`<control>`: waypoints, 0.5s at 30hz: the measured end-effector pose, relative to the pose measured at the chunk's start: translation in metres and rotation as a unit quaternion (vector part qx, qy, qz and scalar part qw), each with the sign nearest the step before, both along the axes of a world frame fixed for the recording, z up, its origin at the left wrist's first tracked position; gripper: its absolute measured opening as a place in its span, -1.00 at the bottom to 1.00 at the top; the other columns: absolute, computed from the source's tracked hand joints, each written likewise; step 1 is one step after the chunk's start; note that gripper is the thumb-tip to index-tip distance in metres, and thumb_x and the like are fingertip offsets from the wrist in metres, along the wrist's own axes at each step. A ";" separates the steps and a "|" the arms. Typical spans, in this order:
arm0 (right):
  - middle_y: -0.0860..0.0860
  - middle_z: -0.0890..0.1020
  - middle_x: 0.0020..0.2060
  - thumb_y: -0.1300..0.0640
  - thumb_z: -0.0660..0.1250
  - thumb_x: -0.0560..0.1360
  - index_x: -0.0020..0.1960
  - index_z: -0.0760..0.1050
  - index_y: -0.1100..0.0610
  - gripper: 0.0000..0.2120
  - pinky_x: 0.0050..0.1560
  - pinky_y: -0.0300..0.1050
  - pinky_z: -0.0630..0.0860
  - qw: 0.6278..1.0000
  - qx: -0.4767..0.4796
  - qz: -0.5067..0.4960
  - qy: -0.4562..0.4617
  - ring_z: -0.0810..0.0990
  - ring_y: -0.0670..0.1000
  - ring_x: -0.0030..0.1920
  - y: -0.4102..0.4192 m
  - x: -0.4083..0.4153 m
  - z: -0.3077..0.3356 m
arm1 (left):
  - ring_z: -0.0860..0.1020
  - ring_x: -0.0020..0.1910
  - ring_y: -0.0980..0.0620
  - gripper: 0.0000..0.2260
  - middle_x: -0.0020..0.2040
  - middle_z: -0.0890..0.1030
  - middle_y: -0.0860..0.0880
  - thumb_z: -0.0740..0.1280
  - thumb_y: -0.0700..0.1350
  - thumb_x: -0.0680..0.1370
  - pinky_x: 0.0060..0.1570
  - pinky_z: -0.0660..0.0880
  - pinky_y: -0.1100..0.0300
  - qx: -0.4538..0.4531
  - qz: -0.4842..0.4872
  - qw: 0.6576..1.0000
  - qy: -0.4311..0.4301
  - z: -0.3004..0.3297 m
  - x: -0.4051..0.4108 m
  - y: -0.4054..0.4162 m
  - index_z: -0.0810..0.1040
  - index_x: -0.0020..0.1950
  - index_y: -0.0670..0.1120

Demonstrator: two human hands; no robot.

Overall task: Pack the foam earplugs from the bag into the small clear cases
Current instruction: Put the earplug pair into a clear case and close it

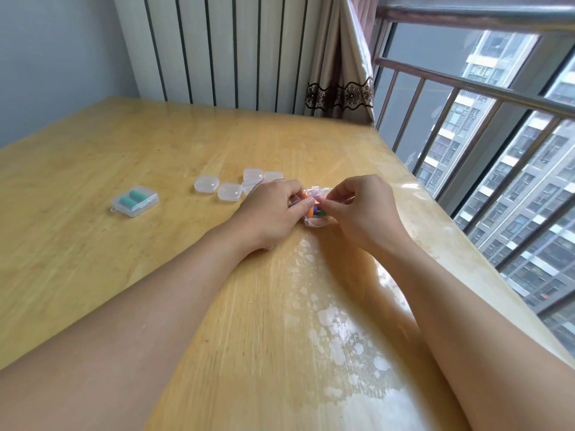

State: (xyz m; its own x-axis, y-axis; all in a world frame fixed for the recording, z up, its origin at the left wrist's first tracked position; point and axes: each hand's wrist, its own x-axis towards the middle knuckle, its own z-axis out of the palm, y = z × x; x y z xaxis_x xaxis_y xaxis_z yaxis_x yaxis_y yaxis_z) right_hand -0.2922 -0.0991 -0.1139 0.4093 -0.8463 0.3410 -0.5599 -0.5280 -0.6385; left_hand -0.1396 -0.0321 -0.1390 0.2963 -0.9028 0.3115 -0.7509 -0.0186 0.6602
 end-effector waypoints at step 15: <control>0.13 0.71 -0.22 -0.14 0.57 0.36 -0.14 0.70 0.05 -0.73 -0.41 -0.26 0.40 0.984 0.066 0.112 0.118 0.67 0.19 -0.10 0.012 -0.013 0.016 | 0.52 -0.11 -0.02 -0.77 -0.17 0.58 0.00 0.32 0.05 0.61 0.06 0.37 0.16 -0.004 0.001 1.000 -0.007 0.001 -0.001 0.002 0.60 -0.08 -0.09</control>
State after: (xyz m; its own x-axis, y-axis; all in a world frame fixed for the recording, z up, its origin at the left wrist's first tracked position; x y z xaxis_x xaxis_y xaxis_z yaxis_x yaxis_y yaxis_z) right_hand -0.3049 -0.0871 -0.0975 0.6447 -0.7570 0.1070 -0.5807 -0.5759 -0.5755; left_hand -0.1407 -0.0301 -0.1384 0.2927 -0.9001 0.3226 -0.7603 -0.0145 0.6494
